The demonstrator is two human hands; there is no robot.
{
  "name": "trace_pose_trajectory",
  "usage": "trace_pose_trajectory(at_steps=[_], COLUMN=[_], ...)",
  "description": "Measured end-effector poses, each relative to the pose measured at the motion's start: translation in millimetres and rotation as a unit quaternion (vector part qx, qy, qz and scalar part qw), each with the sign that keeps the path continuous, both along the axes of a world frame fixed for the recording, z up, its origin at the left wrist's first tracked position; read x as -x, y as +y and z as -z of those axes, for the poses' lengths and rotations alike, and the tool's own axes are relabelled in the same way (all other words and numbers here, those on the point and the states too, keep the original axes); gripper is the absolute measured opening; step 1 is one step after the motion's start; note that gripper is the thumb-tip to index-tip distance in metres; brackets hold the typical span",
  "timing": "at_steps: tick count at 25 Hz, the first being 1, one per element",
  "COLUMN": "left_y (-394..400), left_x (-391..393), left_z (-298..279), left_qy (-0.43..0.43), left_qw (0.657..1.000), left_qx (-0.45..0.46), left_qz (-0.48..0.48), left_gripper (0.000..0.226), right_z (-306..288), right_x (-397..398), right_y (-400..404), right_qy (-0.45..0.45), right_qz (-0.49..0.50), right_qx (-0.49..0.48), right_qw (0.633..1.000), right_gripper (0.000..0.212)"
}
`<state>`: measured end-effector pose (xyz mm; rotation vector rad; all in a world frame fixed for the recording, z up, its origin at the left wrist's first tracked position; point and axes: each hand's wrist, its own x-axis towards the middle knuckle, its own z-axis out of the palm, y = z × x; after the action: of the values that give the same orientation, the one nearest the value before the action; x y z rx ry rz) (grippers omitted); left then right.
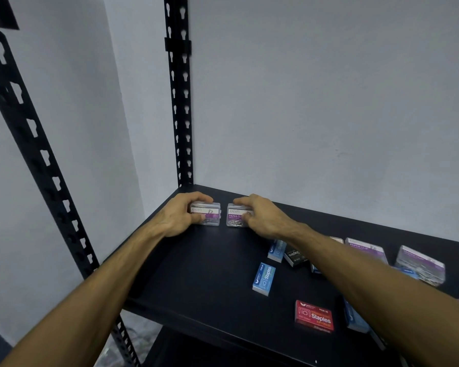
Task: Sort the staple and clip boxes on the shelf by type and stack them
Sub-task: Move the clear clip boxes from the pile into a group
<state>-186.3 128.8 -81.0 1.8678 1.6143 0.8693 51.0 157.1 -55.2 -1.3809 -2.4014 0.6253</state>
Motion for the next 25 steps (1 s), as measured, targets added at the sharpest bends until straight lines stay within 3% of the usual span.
trace_pose_trajectory(at_steps=[6,10,19,25], left_y=[0,-6,-17,-20], left_x=[0,-5,-84,-171], left_z=[1,-10,-51,-54], left_qy=[0.008,0.042,-0.059,-0.038], left_qw=[1.0,0.998,0.988,0.991], left_qx=[0.005,-0.024,-0.141,-0.111], left_qz=[-0.014,-0.048,-0.025,0.069], left_gripper=[0.056,0.062,0.025,0.021], right_z=[1,-3,-26,-29], right_x=[-11,-38,-145,-211], right_y=[-5,-11,-45,-65], right_qy=[-0.004,0.001,0.028,0.025], right_qz=[0.001,0.017,0.106,0.168], right_qx=[-0.008,-0.029,-0.071,-0.045], right_qw=[1.0,0.999,0.991,0.984], right_gripper=[0.061,0.057,0.033,0.033])
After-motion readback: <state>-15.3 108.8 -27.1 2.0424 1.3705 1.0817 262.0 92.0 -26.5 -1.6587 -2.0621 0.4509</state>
